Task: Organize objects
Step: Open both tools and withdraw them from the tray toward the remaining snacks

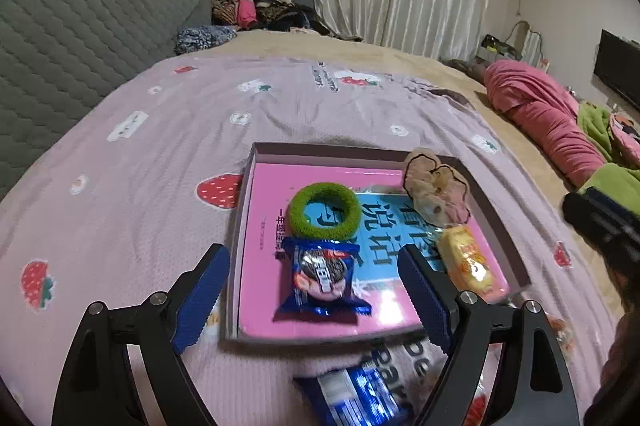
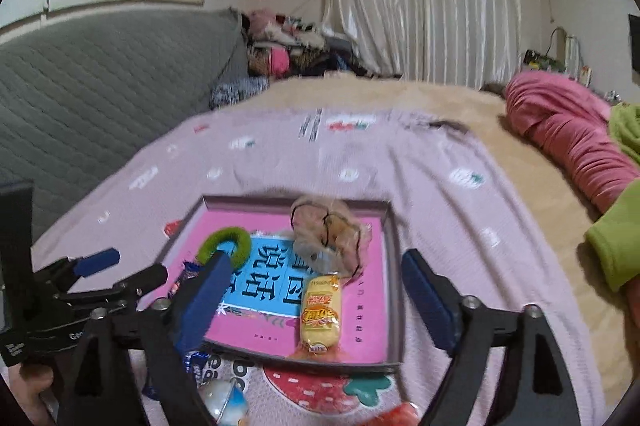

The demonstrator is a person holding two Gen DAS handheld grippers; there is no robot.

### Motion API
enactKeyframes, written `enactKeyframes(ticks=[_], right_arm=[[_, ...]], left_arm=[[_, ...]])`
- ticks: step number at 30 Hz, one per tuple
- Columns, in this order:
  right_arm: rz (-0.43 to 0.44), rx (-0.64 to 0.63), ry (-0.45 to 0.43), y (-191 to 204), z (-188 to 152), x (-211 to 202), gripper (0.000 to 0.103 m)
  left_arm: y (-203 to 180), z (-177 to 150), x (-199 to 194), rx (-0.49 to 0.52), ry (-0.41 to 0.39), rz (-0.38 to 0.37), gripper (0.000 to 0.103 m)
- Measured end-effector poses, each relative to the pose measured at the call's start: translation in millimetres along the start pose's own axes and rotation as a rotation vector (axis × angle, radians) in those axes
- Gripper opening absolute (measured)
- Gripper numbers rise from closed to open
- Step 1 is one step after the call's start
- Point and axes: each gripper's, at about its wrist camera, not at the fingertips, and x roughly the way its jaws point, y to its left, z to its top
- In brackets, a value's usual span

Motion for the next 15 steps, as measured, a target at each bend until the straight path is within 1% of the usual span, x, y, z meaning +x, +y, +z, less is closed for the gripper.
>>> enactKeyframes(ticks=[3, 7, 12, 15], right_arm=[[-0.012, 0.002, -0.038, -1.9, 2.0, -28.2, 0.09], [-0.023, -0.009, -0.019, -4.0, -5.6, -51.1, 0.091], [-0.053, -0.041, 0.033, -3.0, -18.8, -76.6, 0.091], [-0.05, -0.049, 0.039, -0.1, -25.3, -95.2, 0.091]], left_arm=[[-4.0, -9.0, -21.5, 0.012, -0.019, 0.015, 0.087], [-5.0, -29.8, -48.5, -0.011, -0.027, 0.001, 0.087], [-8.0, -45.5, -68.0, -0.039, 0.018, 0.0, 0.087], [-17.2, -48.7, -79.1, -0.01, 0.041, 0.018, 0.087]])
